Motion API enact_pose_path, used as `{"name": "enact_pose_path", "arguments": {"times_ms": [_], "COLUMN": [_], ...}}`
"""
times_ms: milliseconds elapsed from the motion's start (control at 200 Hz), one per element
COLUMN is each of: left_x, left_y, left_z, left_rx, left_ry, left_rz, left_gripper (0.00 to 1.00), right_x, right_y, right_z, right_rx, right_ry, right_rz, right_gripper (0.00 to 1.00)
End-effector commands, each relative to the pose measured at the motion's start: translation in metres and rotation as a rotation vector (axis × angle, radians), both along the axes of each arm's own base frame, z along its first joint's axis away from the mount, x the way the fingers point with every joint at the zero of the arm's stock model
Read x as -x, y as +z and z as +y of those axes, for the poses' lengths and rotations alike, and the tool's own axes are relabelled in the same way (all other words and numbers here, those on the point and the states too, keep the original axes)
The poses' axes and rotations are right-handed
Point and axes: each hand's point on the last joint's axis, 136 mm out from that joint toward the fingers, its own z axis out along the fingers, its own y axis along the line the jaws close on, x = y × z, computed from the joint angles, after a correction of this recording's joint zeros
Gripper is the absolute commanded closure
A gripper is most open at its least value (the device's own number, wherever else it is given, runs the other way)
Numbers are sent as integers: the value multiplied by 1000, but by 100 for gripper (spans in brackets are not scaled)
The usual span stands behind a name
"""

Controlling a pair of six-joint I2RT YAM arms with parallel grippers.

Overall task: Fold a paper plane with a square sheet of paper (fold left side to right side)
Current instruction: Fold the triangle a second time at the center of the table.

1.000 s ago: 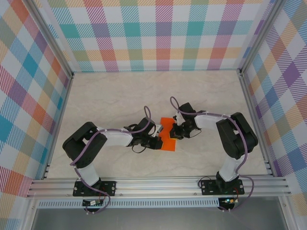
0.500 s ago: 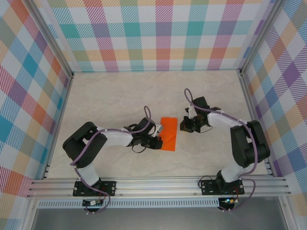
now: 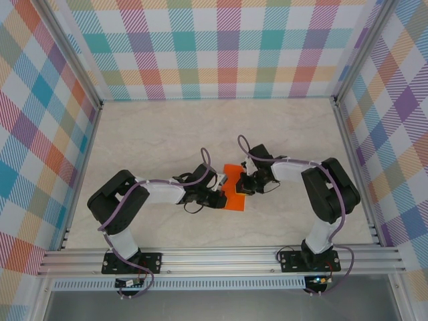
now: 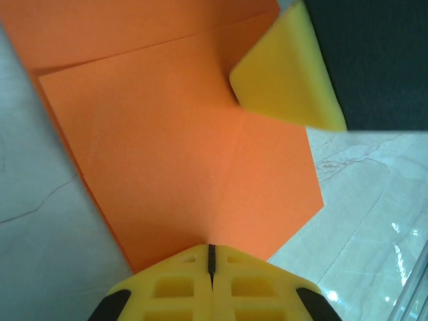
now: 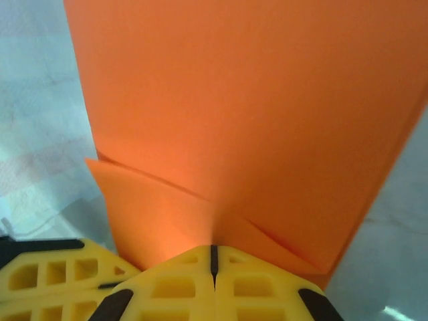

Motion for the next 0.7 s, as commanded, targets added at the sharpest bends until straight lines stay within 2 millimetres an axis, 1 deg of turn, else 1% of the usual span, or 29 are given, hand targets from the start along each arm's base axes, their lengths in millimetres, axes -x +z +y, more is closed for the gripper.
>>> {"name": "enact_pose_path", "arguments": {"times_ms": [0,125,215,305,435,695], "left_x": [3,-1,-5,-8,-4,1], "left_y": [9,27,32,29,18,1], "left_z": [5,-5,-10,-10,-9,4], "left_rx": [-6,36,37,21,2,-26], "left_ry": [4,-16,-27,-35,-57,-43], "left_rz": [36,18,10,8,32,66], "left_gripper": [96,92,91,92,93,97], "right_x": [-2,3,5,5,5,8], "right_y": [-11,-18,-19,-20,-22,-25], "right_z": [-8,-16,-17,-17,-18,-23], "right_rx": [70,110,118,121,130,155], "right_ry": [-24,-22,-20,-19,-16,-15], "right_rz": [26,42,45,46,48,54], "right_gripper": [97,97,97,97,97,97]}}
